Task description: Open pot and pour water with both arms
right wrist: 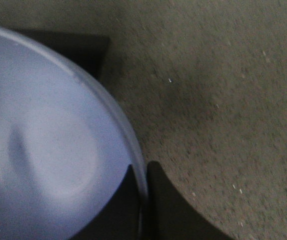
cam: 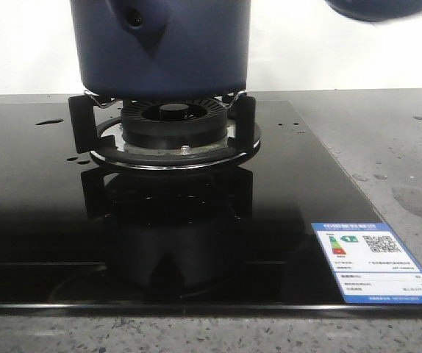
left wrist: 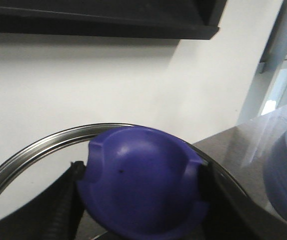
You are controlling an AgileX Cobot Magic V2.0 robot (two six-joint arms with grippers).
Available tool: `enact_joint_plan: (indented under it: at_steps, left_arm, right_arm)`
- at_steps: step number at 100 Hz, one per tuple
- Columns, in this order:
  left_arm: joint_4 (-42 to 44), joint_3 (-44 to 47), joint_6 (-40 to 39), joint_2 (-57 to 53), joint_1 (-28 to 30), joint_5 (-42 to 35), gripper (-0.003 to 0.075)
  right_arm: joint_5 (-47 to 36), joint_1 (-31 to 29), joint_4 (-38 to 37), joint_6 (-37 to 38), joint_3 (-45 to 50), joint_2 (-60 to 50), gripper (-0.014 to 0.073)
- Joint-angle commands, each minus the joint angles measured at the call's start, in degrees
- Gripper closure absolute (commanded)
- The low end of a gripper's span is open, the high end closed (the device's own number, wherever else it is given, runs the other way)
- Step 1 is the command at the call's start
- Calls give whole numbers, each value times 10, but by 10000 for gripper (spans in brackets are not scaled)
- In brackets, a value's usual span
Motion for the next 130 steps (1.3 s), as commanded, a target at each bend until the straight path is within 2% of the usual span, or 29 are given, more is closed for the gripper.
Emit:
enact_joint_plan:
  at_steps: [1,18,32,82,87,92,104,111,130]
  left_arm:
    - [-51,-24,15,-20,-29,0,372]
    - [-51,-24,15,-9,-70,-13,372]
    - [-51,-24,15,7,-82,-13,372]
    - [-52,-24,15,14,-82,-13,372]
    - [-52,-24,15,14,-82,-13,372]
    - [-52,-24,15,14,-82,-13,372]
    - [-52,-24,15,14,-82,-8,372]
    - [-47,-24,15,14,-82,7,372]
    - [-12,-15,15,14,-82,54,372]
  right_arm:
    - [2,-29,3,9,4,-18,649]
    - [2,-70,-15,12,71,-18,649]
    - [-8,-75,-48,12,106,-18,649]
    - [-8,-75,-63,6,110,38,645]
    - [-5,-75,-63,-2,110,38,612]
    - [-3,-75,-63,-3,110,38,543]
    - [10,-75,-63,-3,100,35,260]
    - [23,-75,-58,-3,83,30,159]
    - [24,-75,-30,-3,34,-5,148]
